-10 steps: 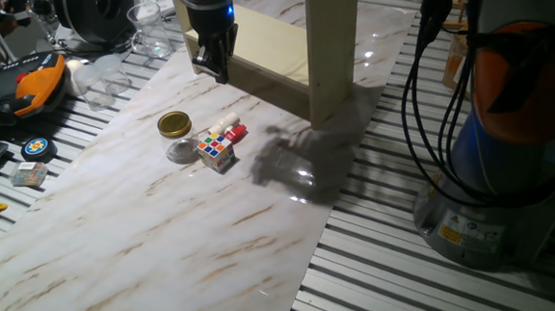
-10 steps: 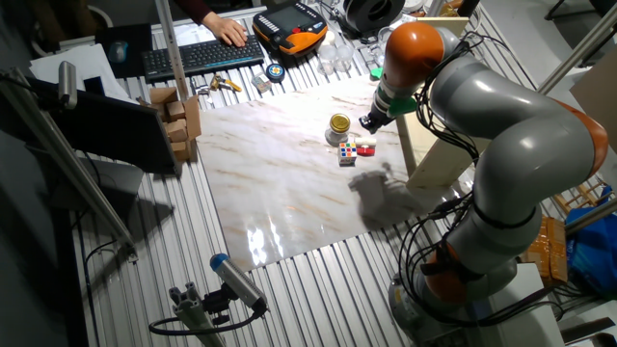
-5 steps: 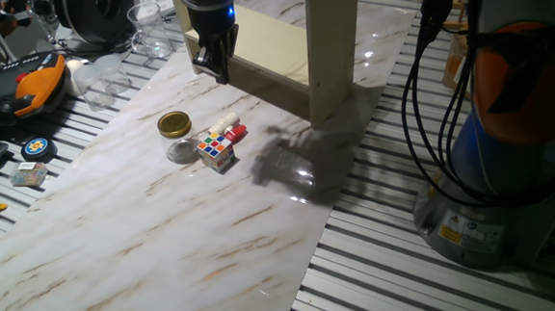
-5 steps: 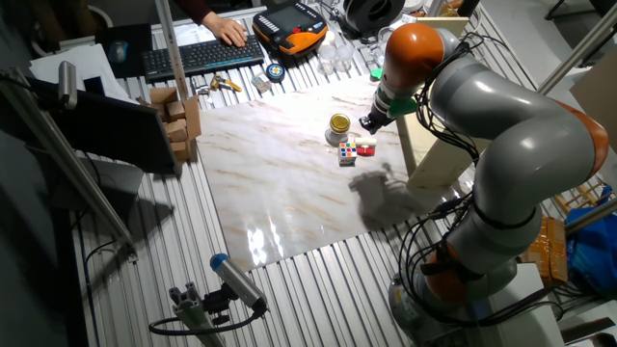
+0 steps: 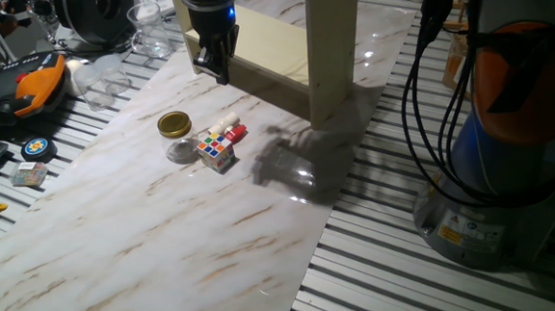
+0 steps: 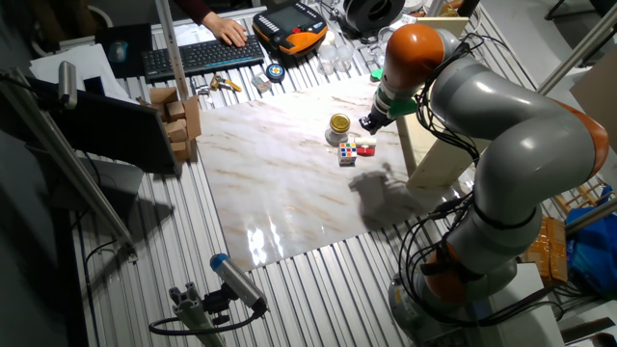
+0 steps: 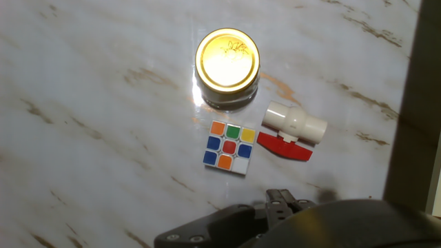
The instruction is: Take the object down from the shelf
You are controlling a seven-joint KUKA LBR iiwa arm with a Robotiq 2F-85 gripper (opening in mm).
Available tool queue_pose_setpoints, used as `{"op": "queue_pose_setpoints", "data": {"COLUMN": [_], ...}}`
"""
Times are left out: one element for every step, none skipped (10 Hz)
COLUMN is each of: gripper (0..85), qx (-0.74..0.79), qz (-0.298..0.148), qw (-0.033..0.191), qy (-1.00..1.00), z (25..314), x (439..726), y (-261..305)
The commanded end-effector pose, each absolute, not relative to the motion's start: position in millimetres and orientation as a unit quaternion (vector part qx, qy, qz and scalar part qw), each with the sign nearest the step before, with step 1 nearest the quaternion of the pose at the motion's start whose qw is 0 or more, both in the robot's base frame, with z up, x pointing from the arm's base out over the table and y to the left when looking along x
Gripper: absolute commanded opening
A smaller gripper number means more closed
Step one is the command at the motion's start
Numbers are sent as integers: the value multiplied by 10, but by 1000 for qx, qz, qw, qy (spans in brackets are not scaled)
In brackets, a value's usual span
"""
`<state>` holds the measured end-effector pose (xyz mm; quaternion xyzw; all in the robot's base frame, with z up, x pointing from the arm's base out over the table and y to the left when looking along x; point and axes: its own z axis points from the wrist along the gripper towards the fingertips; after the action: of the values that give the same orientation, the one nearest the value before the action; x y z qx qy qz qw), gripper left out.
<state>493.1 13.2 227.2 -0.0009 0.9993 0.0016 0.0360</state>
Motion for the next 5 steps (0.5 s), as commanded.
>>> {"op": "queue_pose_setpoints", "data": {"gripper": [0, 0, 0, 0, 0], "qx": [-1, -1, -1, -1, -1], "qz": [2, 2, 2, 2, 2], "qw": [36, 37, 37, 37, 37], "qy": [999, 999, 999, 999, 999], "z": [2271, 2264, 2259, 2255, 2253], "x": [4930, 4932, 4933, 4933, 4933], "y": [132, 132, 132, 132, 132]}}
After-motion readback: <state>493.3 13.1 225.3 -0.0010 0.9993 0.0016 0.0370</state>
